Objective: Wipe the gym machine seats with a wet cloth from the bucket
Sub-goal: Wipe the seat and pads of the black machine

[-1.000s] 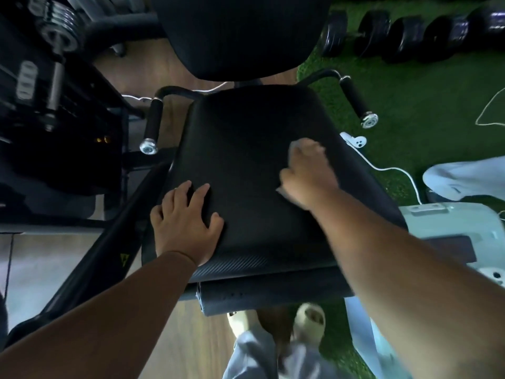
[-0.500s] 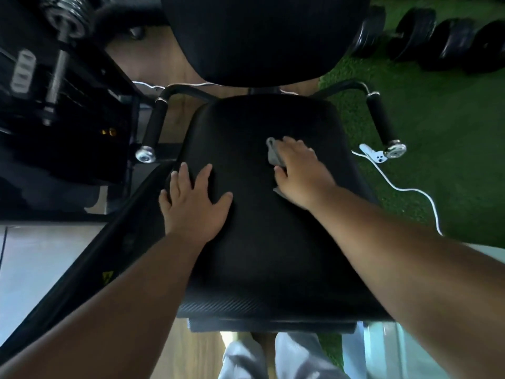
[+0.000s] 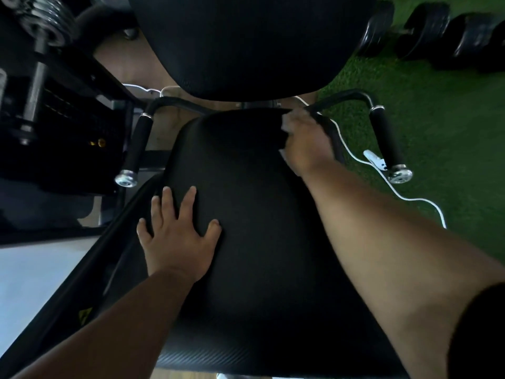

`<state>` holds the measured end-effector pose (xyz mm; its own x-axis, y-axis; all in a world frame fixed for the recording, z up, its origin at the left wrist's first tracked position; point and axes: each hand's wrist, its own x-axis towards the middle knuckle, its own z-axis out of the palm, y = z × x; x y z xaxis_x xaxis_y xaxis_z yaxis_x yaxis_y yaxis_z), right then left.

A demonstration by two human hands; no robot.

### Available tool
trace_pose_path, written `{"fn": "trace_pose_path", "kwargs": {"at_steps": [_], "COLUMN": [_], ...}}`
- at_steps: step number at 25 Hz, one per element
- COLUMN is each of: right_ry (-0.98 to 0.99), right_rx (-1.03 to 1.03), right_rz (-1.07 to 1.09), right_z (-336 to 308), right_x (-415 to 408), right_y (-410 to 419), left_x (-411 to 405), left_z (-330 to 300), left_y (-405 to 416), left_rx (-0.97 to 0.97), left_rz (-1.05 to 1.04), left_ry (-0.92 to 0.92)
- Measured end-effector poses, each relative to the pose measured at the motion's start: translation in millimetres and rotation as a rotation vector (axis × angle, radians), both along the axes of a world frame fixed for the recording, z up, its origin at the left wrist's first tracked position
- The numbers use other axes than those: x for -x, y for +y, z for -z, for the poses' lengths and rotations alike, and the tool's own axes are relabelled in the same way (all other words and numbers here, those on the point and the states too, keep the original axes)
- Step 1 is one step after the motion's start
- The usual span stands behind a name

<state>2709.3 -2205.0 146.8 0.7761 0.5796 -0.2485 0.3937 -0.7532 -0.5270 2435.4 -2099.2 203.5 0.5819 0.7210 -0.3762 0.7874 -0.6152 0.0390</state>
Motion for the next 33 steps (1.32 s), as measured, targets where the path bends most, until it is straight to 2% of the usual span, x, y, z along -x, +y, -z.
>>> {"fn": "trace_pose_path", "kwargs": {"at_steps": [3, 6, 8, 10, 12, 14, 17, 21, 25, 28, 30, 33], "right_ry": [0.065, 0.129, 0.055, -0.025, -0.034, -0.016, -0.030, 0.060, 0.123, 0.125, 0.132, 0.142], "right_rx": [-0.024, -0.168, -0.185, -0.113, -0.060, -0.036, 0.003, -0.043, -0.039, -0.021, -0.028, -0.057], "right_rz": [-0.302, -0.503, -0.440, -0.207, 0.053, 0.160, -0.081, -0.347, -0.416, -0.416, -0.396, -0.389], "right_z": [-12.3, -22.0, -12.6, -3.3, -0.2, 2.1, -2.6, -17.5, -56.2, -78.1, -86.9, -110.1], "right_x": [43.1, 69.8, 37.2, -7.7, -39.5, -44.6, -17.8, 40.6, 113.0, 167.4, 198.7, 251.7], "right_y": [18.6, -34.5, -64.6, -70.0, -44.7, -2.1, 38.5, 25.6, -21.9, -57.2, -71.2, -79.8], "left_x": [-2.7, -3.2, -3.3, -4.1, -4.8, -3.8, -4.9, -4.9, -2.9, 11.9, 38.5, 116.4], "left_z": [1.2, 1.7, 2.2, 1.9, 2.1, 2.8, 3.8, 3.5, -0.7, -14.8, -29.7, -60.3], "left_y": [2.5, 2.7, 2.5, 2.8, 2.9, 3.8, 4.2, 5.9, 10.1, 5.8, -10.9, -45.8], "left_rx": [-0.006, -0.010, -0.013, -0.017, -0.018, -0.021, -0.020, -0.023, 0.002, 0.164, 0.286, 0.284], "left_rz": [-0.002, -0.002, 0.000, 0.000, 0.001, 0.001, 0.002, 0.007, -0.026, -0.090, -0.123, -0.065], "left_ry": [0.007, 0.015, 0.008, 0.011, 0.010, 0.009, 0.003, -0.007, -0.108, -0.342, -0.464, -0.521]}}
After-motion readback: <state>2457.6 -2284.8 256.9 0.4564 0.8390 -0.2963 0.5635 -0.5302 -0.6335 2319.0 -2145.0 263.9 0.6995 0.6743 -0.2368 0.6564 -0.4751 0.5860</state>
